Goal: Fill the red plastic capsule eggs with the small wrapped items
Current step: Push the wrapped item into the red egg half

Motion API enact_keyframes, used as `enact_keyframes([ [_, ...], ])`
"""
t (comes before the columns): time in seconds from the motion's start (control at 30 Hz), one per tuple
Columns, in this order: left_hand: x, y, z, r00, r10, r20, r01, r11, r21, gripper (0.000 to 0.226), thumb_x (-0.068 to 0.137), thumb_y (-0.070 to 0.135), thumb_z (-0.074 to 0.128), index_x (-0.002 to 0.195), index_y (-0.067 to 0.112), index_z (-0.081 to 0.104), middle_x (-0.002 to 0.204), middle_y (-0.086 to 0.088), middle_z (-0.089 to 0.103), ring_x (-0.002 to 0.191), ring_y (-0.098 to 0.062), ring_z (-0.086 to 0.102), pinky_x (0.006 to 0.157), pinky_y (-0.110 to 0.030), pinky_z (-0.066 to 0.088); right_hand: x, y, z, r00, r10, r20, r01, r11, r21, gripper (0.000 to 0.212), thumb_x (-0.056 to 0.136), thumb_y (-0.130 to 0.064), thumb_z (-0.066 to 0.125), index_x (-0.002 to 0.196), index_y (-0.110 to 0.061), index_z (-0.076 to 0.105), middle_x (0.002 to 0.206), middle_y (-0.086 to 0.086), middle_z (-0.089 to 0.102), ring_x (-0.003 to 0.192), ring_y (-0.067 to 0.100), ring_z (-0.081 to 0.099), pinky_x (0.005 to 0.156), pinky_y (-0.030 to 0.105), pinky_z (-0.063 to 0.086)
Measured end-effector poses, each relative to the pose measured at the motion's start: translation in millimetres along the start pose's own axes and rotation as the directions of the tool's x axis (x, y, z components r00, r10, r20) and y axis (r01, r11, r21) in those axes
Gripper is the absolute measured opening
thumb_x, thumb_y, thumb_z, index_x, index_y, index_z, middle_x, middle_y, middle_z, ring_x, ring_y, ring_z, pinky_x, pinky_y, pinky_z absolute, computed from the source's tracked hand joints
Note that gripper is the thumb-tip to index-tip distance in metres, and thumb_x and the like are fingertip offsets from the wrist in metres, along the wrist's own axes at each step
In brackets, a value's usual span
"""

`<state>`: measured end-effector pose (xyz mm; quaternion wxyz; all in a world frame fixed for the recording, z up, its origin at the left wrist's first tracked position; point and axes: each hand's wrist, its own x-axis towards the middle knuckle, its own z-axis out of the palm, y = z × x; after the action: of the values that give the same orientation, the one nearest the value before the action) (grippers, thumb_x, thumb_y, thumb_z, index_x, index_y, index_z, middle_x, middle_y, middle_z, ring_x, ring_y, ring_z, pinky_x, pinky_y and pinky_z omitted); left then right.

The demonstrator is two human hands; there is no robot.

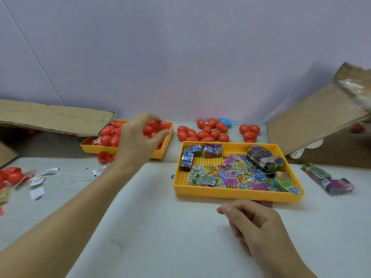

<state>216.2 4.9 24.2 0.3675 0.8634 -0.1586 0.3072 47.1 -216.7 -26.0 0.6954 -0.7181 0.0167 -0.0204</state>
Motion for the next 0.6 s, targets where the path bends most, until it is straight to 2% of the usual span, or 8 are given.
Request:
enact_keyframes([
  [0.07, -32, 33, 5, 0.990, 0.095, 0.100, -0.067, 0.964, -0.257, 0.029, 0.075, 0.017, 0.087, 0.098, 0.013, 0.071, 0.092, 0.001, 0.072, 0.085, -0.014, 0.069, 0.072, -0.023, 0.058, 1, -2, -1, 1.000, 0.022, -0.008, -0.022, 0.997, 0.073, 0.030, 0.071, -0.049, 0.066, 0.080, -0.023, 0.077, 0.052, 0.000, 0.050, 0.040, 0.008, 0.038, 0.038, 0.015, 0.030],
  [0.13, -71, 61, 13, 0.974, 0.162, 0.159, -0.084, 0.907, -0.412, 0.028, 0.073, 0.021, 0.088, 0.096, 0.014, 0.072, 0.091, 0.007, 0.069, 0.084, -0.014, 0.068, 0.066, -0.020, 0.056, 2, -4, -1, 0.999, 0.045, -0.011, -0.043, 0.991, 0.130, 0.030, 0.080, -0.052, 0.072, 0.082, -0.022, 0.075, 0.056, 0.003, 0.055, 0.041, 0.012, 0.041, 0.036, 0.017, 0.030],
  [0.27, -138, 87, 32, 0.969, 0.099, 0.225, 0.052, 0.812, -0.581, 0.037, 0.070, 0.012, 0.085, 0.103, 0.023, 0.075, 0.098, 0.009, 0.068, 0.088, -0.016, 0.069, 0.066, -0.023, 0.058, 0, -3, -3, 0.996, 0.080, -0.028, -0.075, 0.985, 0.153, 0.038, 0.080, -0.054, 0.061, 0.079, -0.018, 0.072, 0.058, 0.016, 0.055, 0.044, 0.024, 0.044, 0.036, 0.022, 0.033],
  [0.37, -155, 88, 33, 0.981, -0.010, 0.196, 0.127, 0.794, -0.595, 0.046, 0.067, 0.016, 0.087, 0.110, 0.025, 0.073, 0.099, 0.009, 0.070, 0.090, -0.017, 0.070, 0.068, -0.025, 0.059, -1, -4, -2, 0.997, 0.072, -0.009, -0.071, 0.994, 0.082, 0.039, 0.081, -0.056, 0.067, 0.083, -0.018, 0.074, 0.067, 0.032, 0.058, 0.044, 0.026, 0.045, 0.037, 0.025, 0.036],
  [0.43, -155, 88, 30, 0.972, -0.088, 0.217, 0.204, 0.769, -0.606, 0.053, 0.065, 0.023, 0.088, 0.115, 0.029, 0.070, 0.100, 0.008, 0.072, 0.093, -0.017, 0.071, 0.072, -0.024, 0.059, 2, -8, 2, 0.998, 0.058, -0.011, -0.057, 0.996, 0.067, 0.037, 0.080, -0.053, 0.068, 0.082, -0.017, 0.076, 0.064, 0.022, 0.062, 0.044, 0.024, 0.048, 0.038, 0.026, 0.039],
  [0.5, -153, 88, 28, 0.946, -0.183, 0.266, 0.316, 0.696, -0.644, 0.055, 0.063, 0.029, 0.088, 0.114, 0.036, 0.068, 0.101, 0.007, 0.072, 0.094, -0.017, 0.071, 0.073, -0.023, 0.059, 8, -11, 5, 0.996, 0.062, -0.060, -0.057, 0.994, 0.092, 0.035, 0.075, -0.049, 0.065, 0.076, -0.016, 0.076, 0.056, 0.009, 0.062, 0.043, 0.018, 0.051, 0.038, 0.024, 0.042],
  [0.53, -151, 88, 27, 0.923, -0.250, 0.294, 0.385, 0.640, -0.665, 0.050, 0.064, 0.033, 0.087, 0.110, 0.036, 0.068, 0.098, 0.004, 0.072, 0.088, -0.017, 0.073, 0.070, -0.023, 0.059, 11, -11, 6, 0.995, 0.059, -0.082, -0.050, 0.994, 0.101, 0.034, 0.076, -0.048, 0.065, 0.075, -0.015, 0.075, 0.056, 0.007, 0.061, 0.043, 0.016, 0.053, 0.038, 0.023, 0.042],
  [0.6, -145, 89, 22, 0.849, -0.365, 0.381, 0.525, 0.507, -0.684, 0.033, 0.069, 0.048, 0.080, 0.095, 0.030, 0.072, 0.078, -0.003, 0.069, 0.063, -0.021, 0.070, 0.055, -0.030, 0.057, 13, -9, 9, 0.994, 0.028, -0.109, -0.018, 0.995, 0.096, 0.035, 0.080, -0.046, 0.064, 0.072, -0.014, 0.074, 0.057, 0.008, 0.062, 0.044, 0.016, 0.053, 0.037, 0.024, 0.042],
])
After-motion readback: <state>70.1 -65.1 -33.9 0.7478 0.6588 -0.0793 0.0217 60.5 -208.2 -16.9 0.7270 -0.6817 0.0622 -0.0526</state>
